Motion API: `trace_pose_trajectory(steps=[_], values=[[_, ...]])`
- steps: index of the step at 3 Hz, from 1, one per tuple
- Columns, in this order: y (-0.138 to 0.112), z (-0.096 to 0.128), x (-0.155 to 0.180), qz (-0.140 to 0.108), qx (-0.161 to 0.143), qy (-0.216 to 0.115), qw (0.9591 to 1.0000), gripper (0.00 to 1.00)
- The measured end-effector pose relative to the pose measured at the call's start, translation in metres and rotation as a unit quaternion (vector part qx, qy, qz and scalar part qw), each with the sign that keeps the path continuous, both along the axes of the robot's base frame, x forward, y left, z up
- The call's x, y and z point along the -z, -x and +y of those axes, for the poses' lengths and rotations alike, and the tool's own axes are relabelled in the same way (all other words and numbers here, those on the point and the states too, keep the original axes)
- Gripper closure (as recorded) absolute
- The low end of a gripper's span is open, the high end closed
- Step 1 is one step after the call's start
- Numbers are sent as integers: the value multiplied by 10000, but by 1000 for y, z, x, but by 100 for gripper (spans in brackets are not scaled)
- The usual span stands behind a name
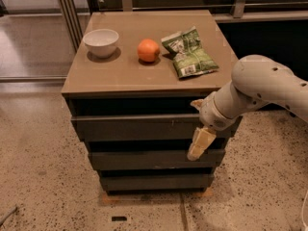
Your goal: Open top drawer
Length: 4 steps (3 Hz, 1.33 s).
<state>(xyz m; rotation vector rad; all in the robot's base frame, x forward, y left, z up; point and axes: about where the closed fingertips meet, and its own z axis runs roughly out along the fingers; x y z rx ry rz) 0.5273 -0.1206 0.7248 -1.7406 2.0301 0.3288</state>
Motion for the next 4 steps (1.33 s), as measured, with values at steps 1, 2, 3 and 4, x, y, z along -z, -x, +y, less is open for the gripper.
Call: trace_pose_trajectory(steps=[1, 2, 3, 4], values=[[-11, -4, 6, -173, -130, 295, 9993, 0], [-27, -13, 18, -168, -225, 497, 9984, 0], [-42, -22, 36, -61, -293, 634, 9975, 0], [-55, -29, 53, 5, -351, 686, 9970, 0]])
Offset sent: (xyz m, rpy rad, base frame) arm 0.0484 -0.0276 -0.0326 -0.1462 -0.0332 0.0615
